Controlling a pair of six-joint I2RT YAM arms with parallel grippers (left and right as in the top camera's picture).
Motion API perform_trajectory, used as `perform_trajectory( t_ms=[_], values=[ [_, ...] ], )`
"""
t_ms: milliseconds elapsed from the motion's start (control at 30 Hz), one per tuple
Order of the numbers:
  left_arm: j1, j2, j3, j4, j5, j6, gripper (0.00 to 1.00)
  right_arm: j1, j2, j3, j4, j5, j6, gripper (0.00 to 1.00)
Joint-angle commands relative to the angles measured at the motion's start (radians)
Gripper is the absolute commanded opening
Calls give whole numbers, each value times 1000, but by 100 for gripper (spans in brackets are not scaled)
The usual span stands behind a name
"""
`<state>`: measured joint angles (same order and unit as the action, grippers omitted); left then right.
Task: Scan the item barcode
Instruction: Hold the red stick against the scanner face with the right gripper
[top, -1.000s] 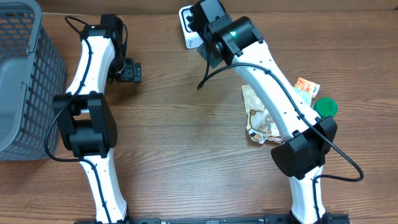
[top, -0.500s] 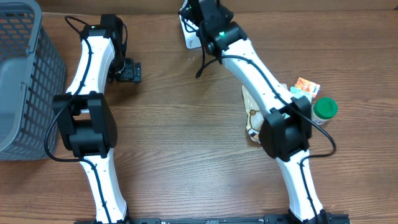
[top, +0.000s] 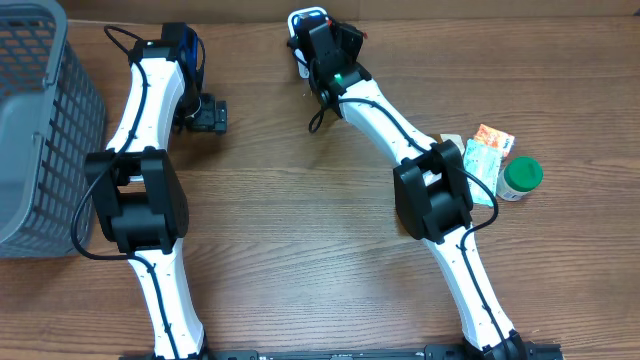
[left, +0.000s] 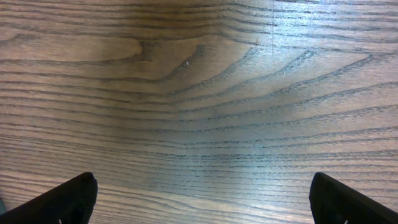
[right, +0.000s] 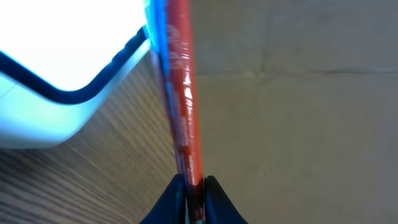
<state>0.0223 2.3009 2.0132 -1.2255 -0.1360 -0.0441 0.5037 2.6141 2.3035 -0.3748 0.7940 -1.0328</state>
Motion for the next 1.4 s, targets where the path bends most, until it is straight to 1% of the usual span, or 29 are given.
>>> perform_trajectory(
  t_ms=[0,300,467,600,667,1067,1367],
  values=[
    [1,7,19,2,-9,22,100,-3,13,13,13,39,-8,11],
    [2,7,19,2,-9,22,100,17,13,13,-9,40,-8,7],
    [2,7,19,4,-9,22,100,17,13,13,20,76,-7,6],
    [2,7,19,4,-9,22,100,17,13,13,84,129,85,3],
    [2,7,19,5,-9,22,100,17,13,13,80,129,87,3],
    [2,7,19,5,-9,22,100,17,13,13,-92,19,86,3],
    [2,7,19,5,-9,22,100,17,13,13,-111,13,83,3]
  ],
)
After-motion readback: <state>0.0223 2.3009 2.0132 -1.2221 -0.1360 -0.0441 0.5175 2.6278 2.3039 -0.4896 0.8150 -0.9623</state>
